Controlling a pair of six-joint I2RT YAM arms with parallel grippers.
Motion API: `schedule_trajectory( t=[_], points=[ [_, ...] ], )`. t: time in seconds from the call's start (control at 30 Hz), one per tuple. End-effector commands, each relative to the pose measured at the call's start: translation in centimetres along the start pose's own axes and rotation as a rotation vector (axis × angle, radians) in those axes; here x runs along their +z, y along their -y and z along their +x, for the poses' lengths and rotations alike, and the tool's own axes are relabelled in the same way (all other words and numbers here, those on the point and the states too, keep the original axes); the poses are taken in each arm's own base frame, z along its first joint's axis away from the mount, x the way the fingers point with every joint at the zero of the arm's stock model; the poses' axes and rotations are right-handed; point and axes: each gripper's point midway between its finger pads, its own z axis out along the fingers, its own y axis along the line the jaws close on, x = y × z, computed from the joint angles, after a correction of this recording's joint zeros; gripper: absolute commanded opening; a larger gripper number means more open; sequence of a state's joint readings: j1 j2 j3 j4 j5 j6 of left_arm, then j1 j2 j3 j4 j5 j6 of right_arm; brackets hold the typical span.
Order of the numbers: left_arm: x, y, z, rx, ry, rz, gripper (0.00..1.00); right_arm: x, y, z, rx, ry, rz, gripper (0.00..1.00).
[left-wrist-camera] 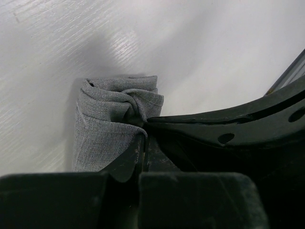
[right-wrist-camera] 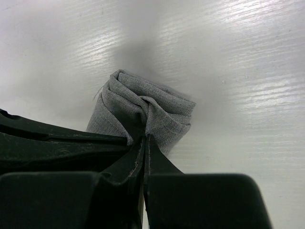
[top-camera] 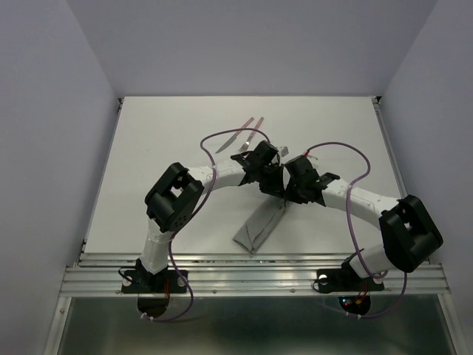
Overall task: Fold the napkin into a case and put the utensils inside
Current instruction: Stuff the smaller-rectangle-folded napkin at the center of the board.
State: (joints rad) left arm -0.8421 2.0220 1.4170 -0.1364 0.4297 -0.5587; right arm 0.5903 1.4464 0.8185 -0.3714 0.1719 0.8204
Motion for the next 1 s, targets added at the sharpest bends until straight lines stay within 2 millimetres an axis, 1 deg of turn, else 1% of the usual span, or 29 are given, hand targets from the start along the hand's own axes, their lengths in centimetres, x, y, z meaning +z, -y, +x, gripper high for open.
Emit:
schedule_trajectory(
  t=[0.0,0.03,0.07,0.13,0.2,0.23,0.27,0.33,0.37,0.5,0.67,0.73,0.8,0.9,0.97],
  points=[
    [0.2,3.2,0.3,-0.013,-0.016,0.160,0.00,-1.7,-3.3,-3.1,0.031,0.103,-0.117,0.01],
    [0.2,3.2,0.6,-0.016,-0.022,0.165,0.00,-1.7,-3.3,-3.0,0.030,0.104,-0.114,0.01],
    [0.0,3.6,0.3,-0.008,-0.009,0.184,0.00,-1.6,-3.1,-2.9,0.030,0.101,-0.109,0.01],
    [-0.1,3.4,0.4,-0.008,-0.012,0.181,0.00,-1.5,-3.0,-2.8,0.032,0.098,-0.106,0.01],
    [-0.1,3.1,0.6,-0.008,-0.017,0.176,0.07,-1.5,-2.9,-2.6,0.033,0.094,-0.106,0.01],
    [-0.1,2.7,0.7,-0.010,-0.019,0.170,0.11,-1.4,-2.8,-2.5,0.032,0.091,-0.103,0.01],
    [-0.2,2.5,0.6,-0.010,-0.016,0.163,0.18,-1.4,-2.8,-2.5,0.034,0.094,-0.101,0.01],
    [-0.2,2.2,0.8,-0.007,-0.017,0.155,0.24,-1.4,-2.7,-2.5,0.034,0.094,-0.101,0.01],
    [-0.3,2.2,0.8,-0.005,-0.015,0.155,0.29,-1.5,-2.8,-2.6,0.034,0.095,-0.103,0.01],
    [-0.7,2.3,0.5,-0.001,-0.009,0.162,0.38,-1.5,-2.8,-2.6,0.035,0.097,-0.105,0.01],
    [-1.3,2.3,-0.1,0.006,0.010,0.164,0.44,-1.6,-2.7,-2.5,0.036,0.096,-0.105,0.01],
    [-1.7,2.4,-0.5,0.013,0.024,0.170,0.46,-1.6,-2.6,-2.5,0.038,0.096,-0.105,0.01],
    [-2.2,2.8,-0.8,0.024,0.034,0.187,0.50,-1.6,-2.6,-2.5,0.038,0.096,-0.105,0.01],
    [-2.8,3.4,-1.0,0.026,0.043,0.228,0.50,-1.7,-2.6,-2.5,0.038,0.096,-0.105,0.01],
    [-3.2,3.3,-1.0,0.016,0.047,0.238,0.50,-1.7,-2.6,-2.5,0.038,0.099,-0.106,0.01]
  ],
)
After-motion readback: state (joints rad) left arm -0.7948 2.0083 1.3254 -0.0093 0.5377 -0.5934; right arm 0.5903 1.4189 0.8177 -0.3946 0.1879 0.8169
